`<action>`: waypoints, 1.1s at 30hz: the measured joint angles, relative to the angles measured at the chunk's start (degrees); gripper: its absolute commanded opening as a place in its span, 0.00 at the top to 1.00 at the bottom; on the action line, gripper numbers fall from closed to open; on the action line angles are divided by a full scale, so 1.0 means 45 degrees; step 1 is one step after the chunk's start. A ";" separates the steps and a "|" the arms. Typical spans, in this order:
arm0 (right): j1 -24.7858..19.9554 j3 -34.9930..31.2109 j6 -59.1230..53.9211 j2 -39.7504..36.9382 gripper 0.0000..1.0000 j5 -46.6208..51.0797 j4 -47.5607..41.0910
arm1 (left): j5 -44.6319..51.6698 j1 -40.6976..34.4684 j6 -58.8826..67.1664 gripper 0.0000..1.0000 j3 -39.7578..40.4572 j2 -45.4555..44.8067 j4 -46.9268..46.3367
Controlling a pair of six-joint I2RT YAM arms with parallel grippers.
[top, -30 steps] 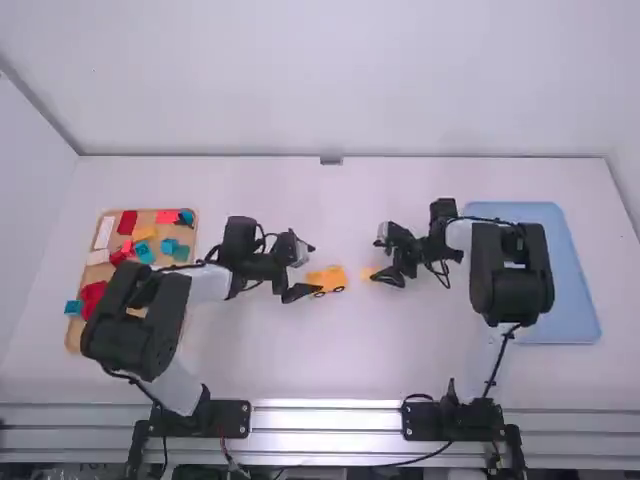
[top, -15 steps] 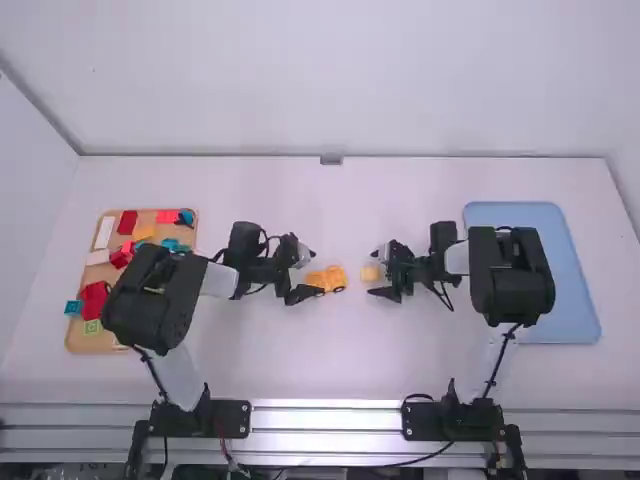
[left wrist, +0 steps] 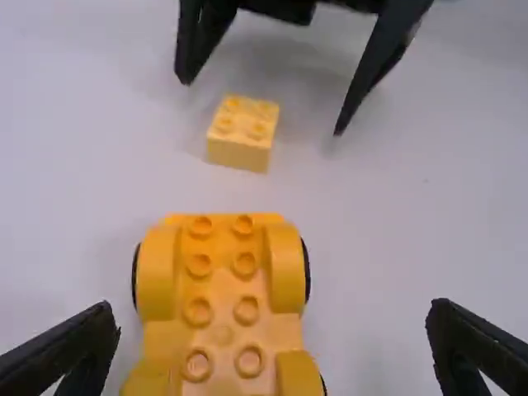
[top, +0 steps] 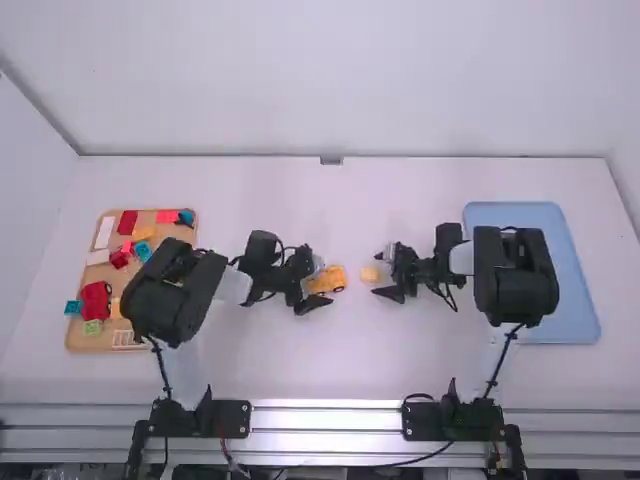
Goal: Assemble lego blocks to make yellow taxi
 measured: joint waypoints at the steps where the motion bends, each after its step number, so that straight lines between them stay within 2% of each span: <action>1: 0.0049 0.0000 -0.0005 0.0000 0.09 0.0005 0.0010 | -0.0131 0.0000 -0.0005 0.01 -0.0005 0.0000 -0.0005; 8: 0.0452 0.0005 -0.0005 0.0000 0.09 0.0248 0.0092 | -0.0903 0.0029 -0.0005 0.01 -0.0049 0.0345 0.0772; 10: 0.0500 0.0005 -0.0015 0.0000 0.14 0.0257 0.0107 | -0.0903 0.0029 -0.0005 0.01 -0.0049 0.0695 0.0952; 13: 0.0495 0.0005 -0.0034 0.0000 0.27 0.0287 0.0131 | -0.0869 0.0029 0.0000 0.01 -0.0078 0.0903 0.1229; 22: 0.0461 0.0068 0.0185 0.0015 0.27 0.0296 0.0287 | -0.0879 0.0029 -0.0005 0.01 -0.0185 0.0903 0.1443; 28: 0.0112 0.0806 0.0257 0.0729 0.33 0.0097 -0.0287 | -0.0874 0.0029 0.0000 0.01 -0.0238 0.0903 0.1447; 31: -0.0078 0.1263 0.0243 0.1263 0.40 -0.0107 -0.0636 | -0.0869 0.0034 -0.0005 0.01 -0.0262 0.0908 0.1472; 33: -0.0092 0.1695 0.0039 0.1545 0.41 -0.0413 -0.1467 | -0.0865 0.0029 -0.0005 0.01 -0.0267 0.0903 0.1481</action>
